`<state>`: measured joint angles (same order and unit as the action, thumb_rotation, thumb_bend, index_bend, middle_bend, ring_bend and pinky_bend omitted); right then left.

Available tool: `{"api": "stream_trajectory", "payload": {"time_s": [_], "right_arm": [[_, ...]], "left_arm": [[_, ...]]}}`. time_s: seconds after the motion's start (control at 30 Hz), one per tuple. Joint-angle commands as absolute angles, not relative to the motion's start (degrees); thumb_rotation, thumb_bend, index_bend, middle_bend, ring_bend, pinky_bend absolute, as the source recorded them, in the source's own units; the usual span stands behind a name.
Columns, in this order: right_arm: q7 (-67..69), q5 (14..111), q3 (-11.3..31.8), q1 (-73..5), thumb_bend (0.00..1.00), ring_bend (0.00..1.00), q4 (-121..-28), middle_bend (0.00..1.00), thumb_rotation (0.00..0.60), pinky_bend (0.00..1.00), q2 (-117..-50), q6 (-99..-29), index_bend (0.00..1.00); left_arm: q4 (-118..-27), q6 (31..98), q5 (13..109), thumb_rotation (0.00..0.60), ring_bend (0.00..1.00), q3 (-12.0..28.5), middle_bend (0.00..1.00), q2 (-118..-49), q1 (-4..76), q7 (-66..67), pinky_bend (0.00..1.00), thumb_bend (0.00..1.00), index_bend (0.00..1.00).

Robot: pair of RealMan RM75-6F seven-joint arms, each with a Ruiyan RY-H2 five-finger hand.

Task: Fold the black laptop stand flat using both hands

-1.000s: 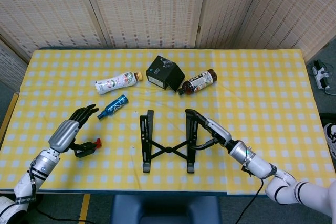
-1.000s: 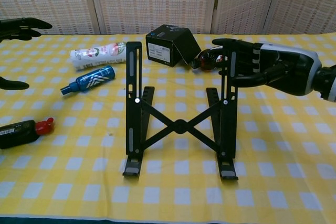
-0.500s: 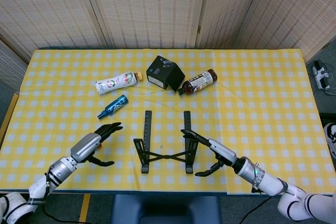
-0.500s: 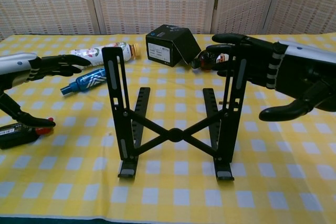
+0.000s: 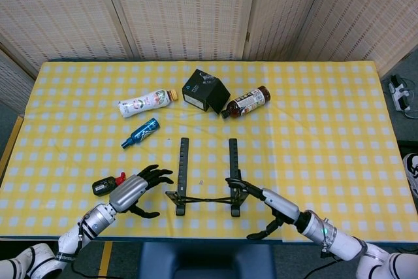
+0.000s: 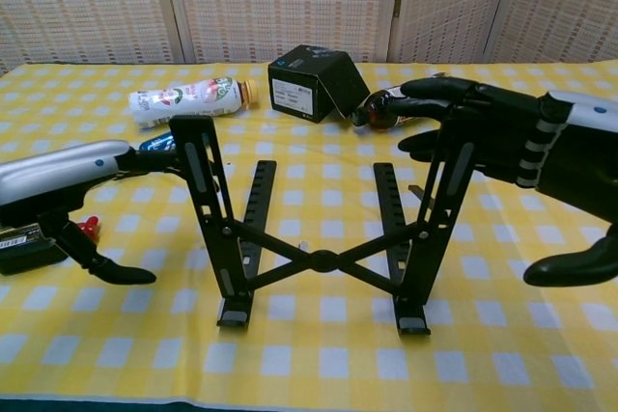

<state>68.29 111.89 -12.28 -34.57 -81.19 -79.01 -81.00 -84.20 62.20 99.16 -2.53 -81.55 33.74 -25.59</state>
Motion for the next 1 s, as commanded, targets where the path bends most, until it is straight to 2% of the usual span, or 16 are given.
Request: {"api": "stream_trajectory", "payload": {"time_s": [0.03, 0.5, 1.0], "right_arm": [[66.92, 111.78, -12.71, -34.77, 0.17, 0.08, -82.23, 0.03, 0.600, 0.00, -78.45, -80.65, 0.00], [63.53, 110.87, -13.65, -35.14, 0.17, 0.07, -84.73, 0.03, 0.600, 0.00, -77.39, -79.83, 0.00], [62.67, 111.45, -15.11, -34.68, 0.17, 0.06, -85.15, 0.02, 0.600, 0.00, -77.66, -80.38, 0.00]], "left_arm": [[-84.05, 61.53, 97.41, 0.600, 0.17, -2.16, 0.16, -84.37, 33.75, -22.04, 0.00, 0.21, 0.30], [-82.14, 61.93, 92.09, 0.600, 0.20, 1.32, 0.21, -93.13, 34.26, -15.95, 0.01, 0.21, 0.37], [-79.21, 62.82, 89.47, 0.600, 0.21, 3.75, 0.22, -95.72, 35.27, -12.96, 0.01, 0.21, 0.40]]}}
